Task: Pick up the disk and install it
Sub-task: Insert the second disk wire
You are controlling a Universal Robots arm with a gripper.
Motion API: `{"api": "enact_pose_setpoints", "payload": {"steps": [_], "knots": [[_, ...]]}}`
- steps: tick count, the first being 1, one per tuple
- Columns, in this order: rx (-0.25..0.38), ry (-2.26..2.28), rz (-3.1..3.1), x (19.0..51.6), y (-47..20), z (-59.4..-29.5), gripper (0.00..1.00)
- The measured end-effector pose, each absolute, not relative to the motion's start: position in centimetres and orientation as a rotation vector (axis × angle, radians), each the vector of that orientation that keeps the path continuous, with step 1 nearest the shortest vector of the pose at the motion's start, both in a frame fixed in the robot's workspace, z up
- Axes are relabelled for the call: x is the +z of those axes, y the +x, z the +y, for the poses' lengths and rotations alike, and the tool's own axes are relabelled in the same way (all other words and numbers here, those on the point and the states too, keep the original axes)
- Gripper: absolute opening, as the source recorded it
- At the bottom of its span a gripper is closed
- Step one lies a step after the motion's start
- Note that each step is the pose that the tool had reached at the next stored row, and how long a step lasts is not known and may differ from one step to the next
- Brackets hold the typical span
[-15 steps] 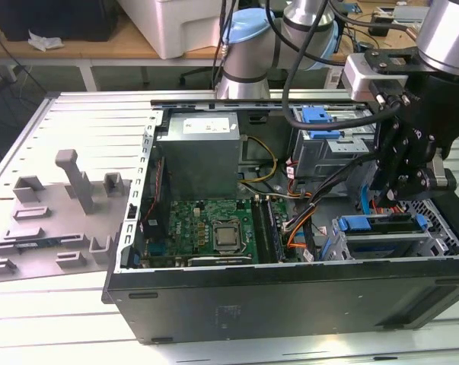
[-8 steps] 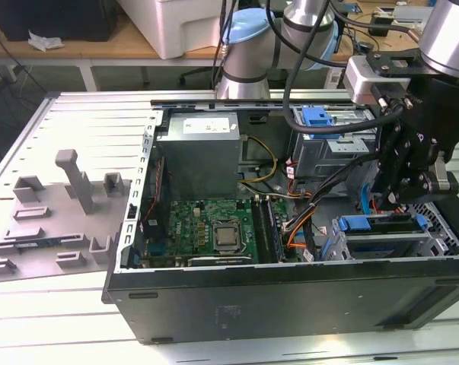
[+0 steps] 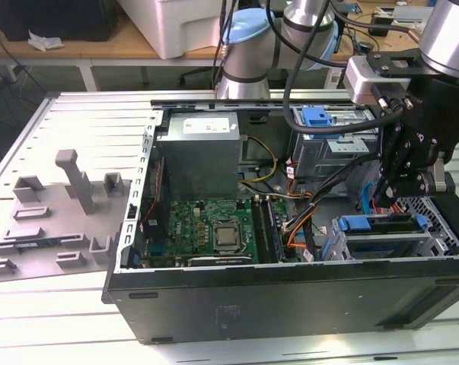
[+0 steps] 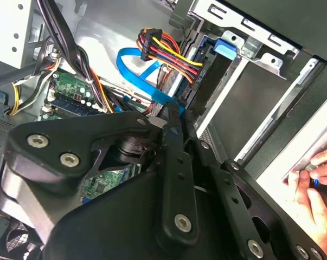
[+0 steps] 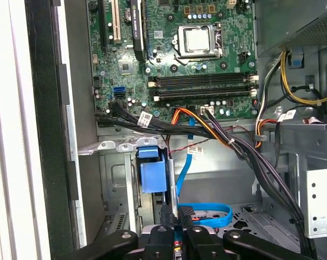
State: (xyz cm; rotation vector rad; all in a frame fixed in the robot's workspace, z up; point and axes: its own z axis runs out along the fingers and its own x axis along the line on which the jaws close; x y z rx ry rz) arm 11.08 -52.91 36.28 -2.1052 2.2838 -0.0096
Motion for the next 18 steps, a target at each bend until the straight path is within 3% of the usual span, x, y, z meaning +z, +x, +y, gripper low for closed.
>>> {"api": "enact_pose_setpoints", "payload": {"steps": [18], "knots": [[-0.020,-2.171,2.231,36.28,10.91,-52.94,0.16]]}}
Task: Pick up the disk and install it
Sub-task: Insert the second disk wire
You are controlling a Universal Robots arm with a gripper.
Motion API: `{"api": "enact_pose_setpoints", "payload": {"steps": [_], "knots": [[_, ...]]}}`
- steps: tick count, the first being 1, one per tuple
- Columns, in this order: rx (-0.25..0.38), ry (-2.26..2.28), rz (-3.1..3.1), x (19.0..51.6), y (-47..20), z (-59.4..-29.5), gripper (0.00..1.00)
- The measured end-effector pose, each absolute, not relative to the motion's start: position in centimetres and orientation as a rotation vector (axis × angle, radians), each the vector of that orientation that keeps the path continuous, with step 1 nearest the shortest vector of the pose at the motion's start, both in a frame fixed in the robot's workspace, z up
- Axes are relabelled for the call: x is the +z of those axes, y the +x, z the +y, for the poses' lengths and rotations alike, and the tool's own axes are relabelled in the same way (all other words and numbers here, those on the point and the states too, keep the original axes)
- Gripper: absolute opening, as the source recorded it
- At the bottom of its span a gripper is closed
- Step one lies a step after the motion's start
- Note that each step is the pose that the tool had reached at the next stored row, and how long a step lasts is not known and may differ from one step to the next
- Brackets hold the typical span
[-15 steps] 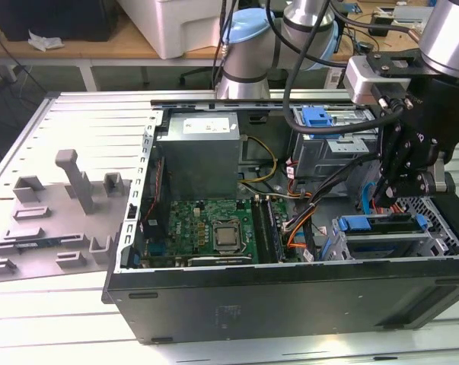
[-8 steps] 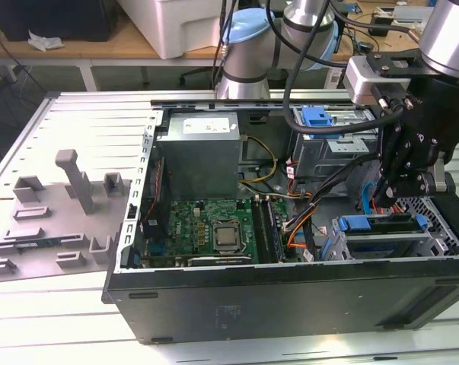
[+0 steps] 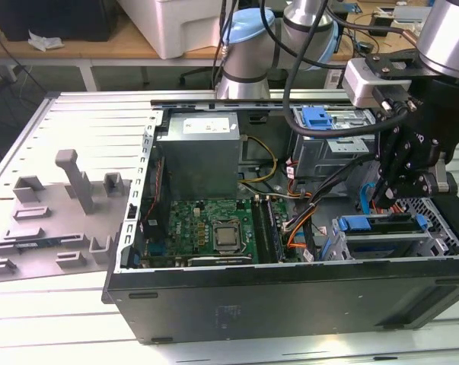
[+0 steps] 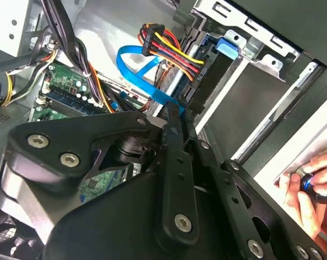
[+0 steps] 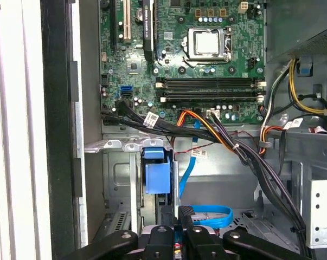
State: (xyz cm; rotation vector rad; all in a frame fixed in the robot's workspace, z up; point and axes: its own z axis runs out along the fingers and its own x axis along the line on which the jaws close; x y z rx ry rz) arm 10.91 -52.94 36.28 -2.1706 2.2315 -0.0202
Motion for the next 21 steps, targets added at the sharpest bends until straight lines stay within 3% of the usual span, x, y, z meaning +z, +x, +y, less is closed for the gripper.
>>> {"api": "enact_pose_setpoints", "payload": {"steps": [10,12,21], "knots": [[-0.090,-2.177,2.237,36.28,10.85,-52.93,0.16],[-0.134,-2.154,2.215,36.23,10.43,-52.94,0.16],[-0.154,-2.178,2.202,36.20,10.13,-52.73,0.16]]}}
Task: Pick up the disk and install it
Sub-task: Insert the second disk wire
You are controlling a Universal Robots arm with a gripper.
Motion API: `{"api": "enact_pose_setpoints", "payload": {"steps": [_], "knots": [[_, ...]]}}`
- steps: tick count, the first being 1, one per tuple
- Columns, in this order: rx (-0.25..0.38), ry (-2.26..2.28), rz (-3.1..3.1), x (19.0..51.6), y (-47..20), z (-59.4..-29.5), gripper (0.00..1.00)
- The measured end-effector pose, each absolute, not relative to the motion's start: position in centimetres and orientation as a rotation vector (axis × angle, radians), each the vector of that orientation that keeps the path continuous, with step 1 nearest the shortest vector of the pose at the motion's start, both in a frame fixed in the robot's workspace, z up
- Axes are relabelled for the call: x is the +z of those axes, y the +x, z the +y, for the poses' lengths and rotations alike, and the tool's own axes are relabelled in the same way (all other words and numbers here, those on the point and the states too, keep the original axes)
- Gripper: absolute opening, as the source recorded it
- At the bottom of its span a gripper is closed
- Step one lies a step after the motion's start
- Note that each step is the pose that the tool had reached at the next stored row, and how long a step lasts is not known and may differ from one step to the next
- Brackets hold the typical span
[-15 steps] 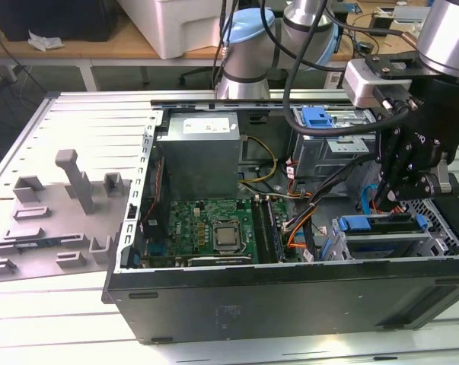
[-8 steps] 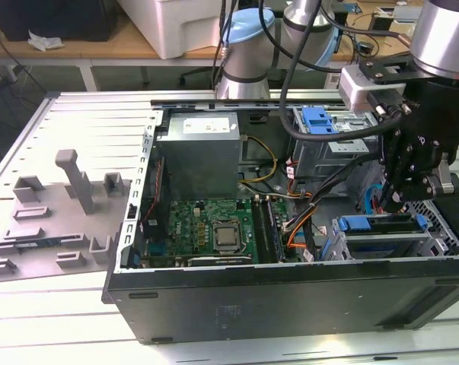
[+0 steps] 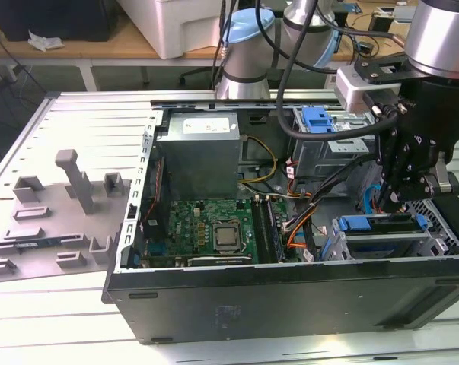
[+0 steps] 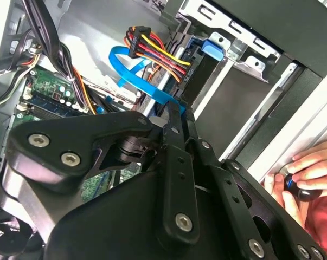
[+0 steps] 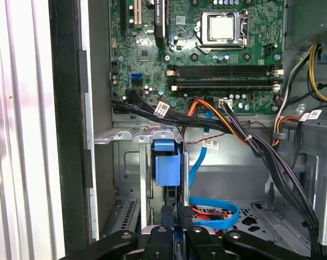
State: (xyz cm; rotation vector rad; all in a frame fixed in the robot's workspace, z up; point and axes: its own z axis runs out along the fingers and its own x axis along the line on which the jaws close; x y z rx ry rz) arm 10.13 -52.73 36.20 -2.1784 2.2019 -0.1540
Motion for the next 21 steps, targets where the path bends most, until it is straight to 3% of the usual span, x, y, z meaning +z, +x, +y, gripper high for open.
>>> {"api": "enact_pose_setpoints", "payload": {"steps": [21], "knots": [[-0.164,-2.202,2.162,35.90,9.94,-52.66,0.16]]}}
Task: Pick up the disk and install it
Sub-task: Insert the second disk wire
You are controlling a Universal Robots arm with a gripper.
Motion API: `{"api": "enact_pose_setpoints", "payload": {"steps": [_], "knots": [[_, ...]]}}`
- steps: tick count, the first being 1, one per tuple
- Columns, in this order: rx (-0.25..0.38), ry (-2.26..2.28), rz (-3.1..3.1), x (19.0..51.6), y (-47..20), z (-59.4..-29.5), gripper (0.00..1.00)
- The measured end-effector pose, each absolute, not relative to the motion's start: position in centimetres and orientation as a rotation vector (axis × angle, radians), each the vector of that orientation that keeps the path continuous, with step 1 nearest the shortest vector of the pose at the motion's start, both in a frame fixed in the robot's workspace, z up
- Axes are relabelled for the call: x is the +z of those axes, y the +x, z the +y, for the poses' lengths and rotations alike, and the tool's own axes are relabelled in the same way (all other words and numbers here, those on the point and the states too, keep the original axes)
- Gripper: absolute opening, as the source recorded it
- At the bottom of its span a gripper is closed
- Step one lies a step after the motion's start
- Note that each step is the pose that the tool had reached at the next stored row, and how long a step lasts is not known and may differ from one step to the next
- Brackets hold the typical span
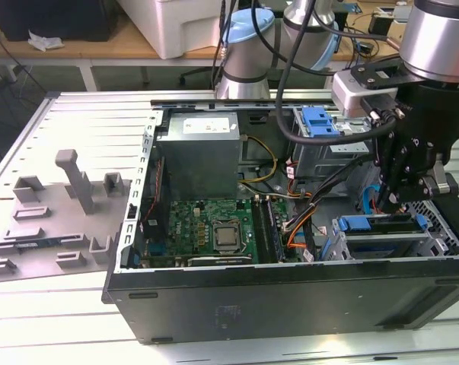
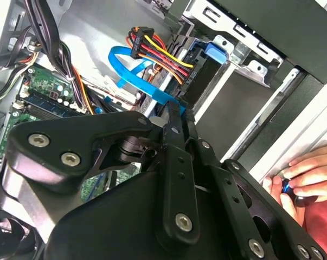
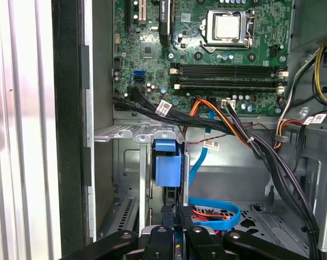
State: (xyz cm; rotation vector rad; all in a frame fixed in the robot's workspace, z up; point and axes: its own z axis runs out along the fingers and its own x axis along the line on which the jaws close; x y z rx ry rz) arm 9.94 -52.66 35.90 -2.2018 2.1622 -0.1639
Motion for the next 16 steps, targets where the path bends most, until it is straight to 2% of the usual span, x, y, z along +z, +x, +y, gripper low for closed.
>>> {"api": "enact_pose_setpoints", "payload": {"steps": [16], "knots": [[-0.166,-2.195,2.156,35.24,9.82,-52.66,0.16]]}}
